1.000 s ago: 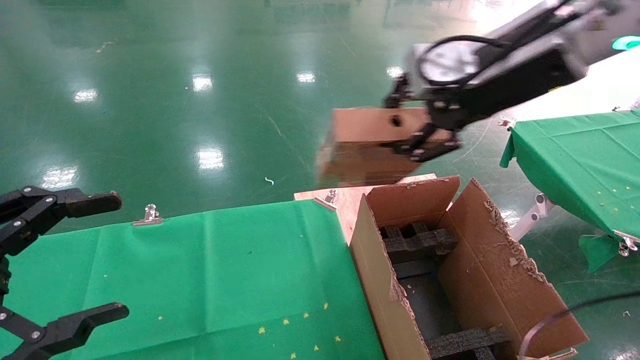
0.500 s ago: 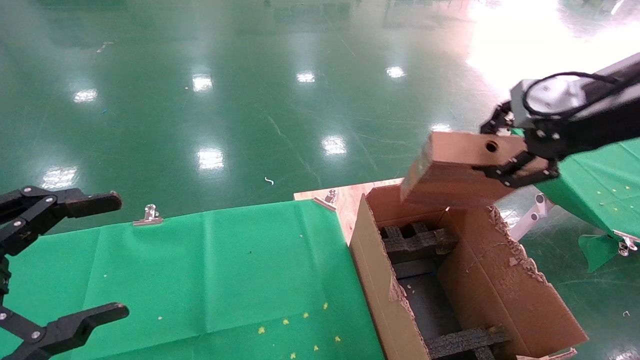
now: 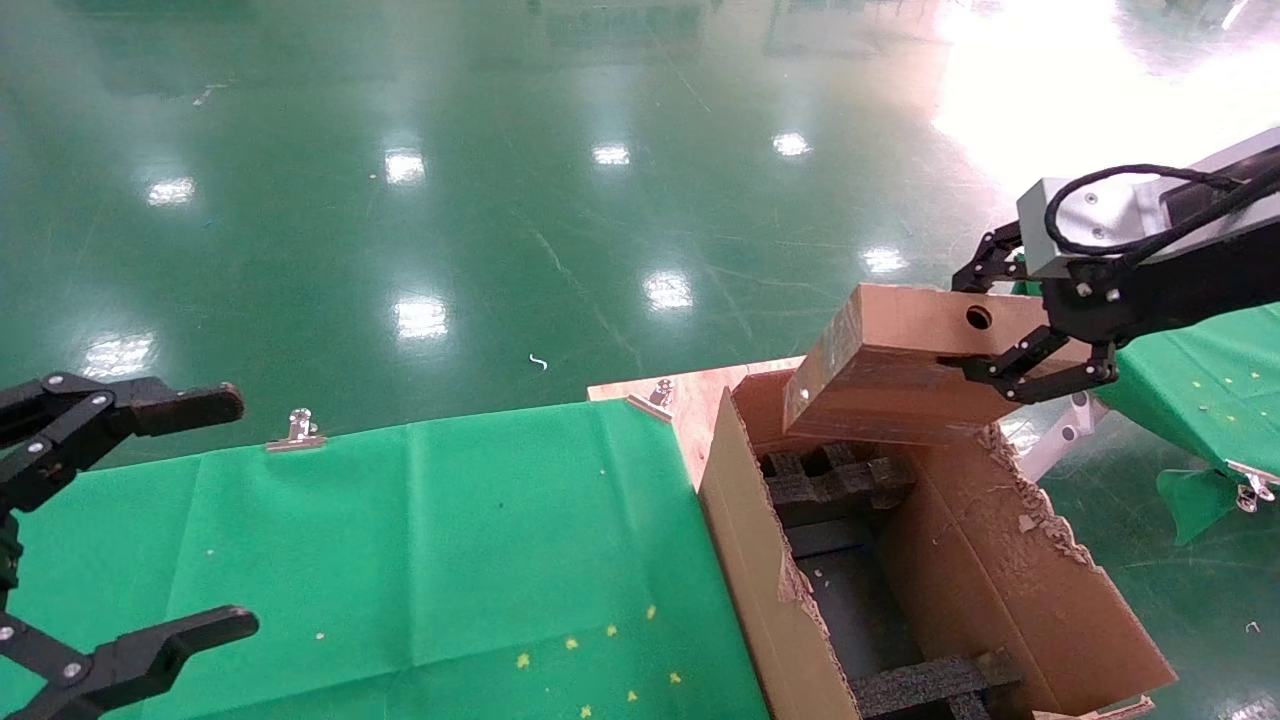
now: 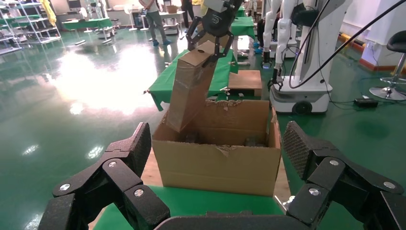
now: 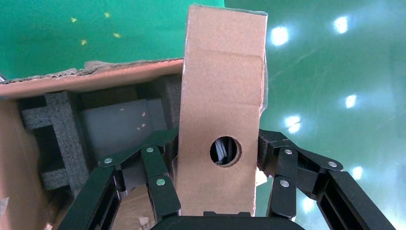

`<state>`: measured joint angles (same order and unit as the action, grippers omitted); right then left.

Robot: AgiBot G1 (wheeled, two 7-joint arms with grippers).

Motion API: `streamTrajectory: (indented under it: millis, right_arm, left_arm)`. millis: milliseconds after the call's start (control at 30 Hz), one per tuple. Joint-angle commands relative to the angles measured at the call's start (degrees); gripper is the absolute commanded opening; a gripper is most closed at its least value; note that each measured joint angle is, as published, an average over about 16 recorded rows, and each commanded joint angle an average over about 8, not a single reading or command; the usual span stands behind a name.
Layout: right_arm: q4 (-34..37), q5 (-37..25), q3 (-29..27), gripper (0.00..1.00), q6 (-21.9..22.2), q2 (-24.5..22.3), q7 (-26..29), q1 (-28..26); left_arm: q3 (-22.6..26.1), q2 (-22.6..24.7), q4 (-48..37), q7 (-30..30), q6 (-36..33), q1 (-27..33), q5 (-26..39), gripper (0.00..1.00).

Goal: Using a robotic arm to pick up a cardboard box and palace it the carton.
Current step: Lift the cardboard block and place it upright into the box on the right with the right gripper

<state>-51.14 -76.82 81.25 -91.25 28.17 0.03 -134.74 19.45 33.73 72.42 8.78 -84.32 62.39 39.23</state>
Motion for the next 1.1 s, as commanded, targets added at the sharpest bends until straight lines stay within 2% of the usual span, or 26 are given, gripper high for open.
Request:
streamTrajectory:
  millis: [33,200,333,500,900,1000,1100]
  right_arm:
    - [0.09,-0.24,-0.28,0.0,-0.07,0.18,-0.16,0.04]
    - [0.14,-0.77,0.31,0.0,1.03,-0.06,2.65,0.55]
    - [-1.07,-2.21,1.71,0.0,2.32,-1.0,10.33,0.81]
    - [-5.34,-5.93,3.13,0.0,4.52,-3.25,24.54,0.61]
    - [-20.54,-14.29,5.02,0.0,8.16,-10.67,65.63,0.56]
    - [-23.99,-16.22,5.45,0.0,8.52,-12.06,73.1,0.82]
    - [-25.92,-17.8,5.89,0.0,8.91,-12.85,78.13,1.23]
  left_arm:
    - [0.0,0.0,0.0,0.0,0.0,0.0,0.0,1.0]
    - [0.0,0.0,0.0,0.0,0.0,0.0,0.0,1.0]
    - [0.01,0.0,-0.01,-0.01,0.0,0.01,0.0,1.0]
    - [0.01,0.0,-0.01,-0.01,0.0,0.01,0.0,1.0]
    - [0.02,0.0,-0.01,-0.01,0.0,0.01,-0.01,1.0]
    - [0.02,0.0,-0.01,-0.02,0.0,0.01,-0.01,1.0]
    - [0.03,0.0,-0.01,-0.02,0.0,0.01,-0.01,1.0]
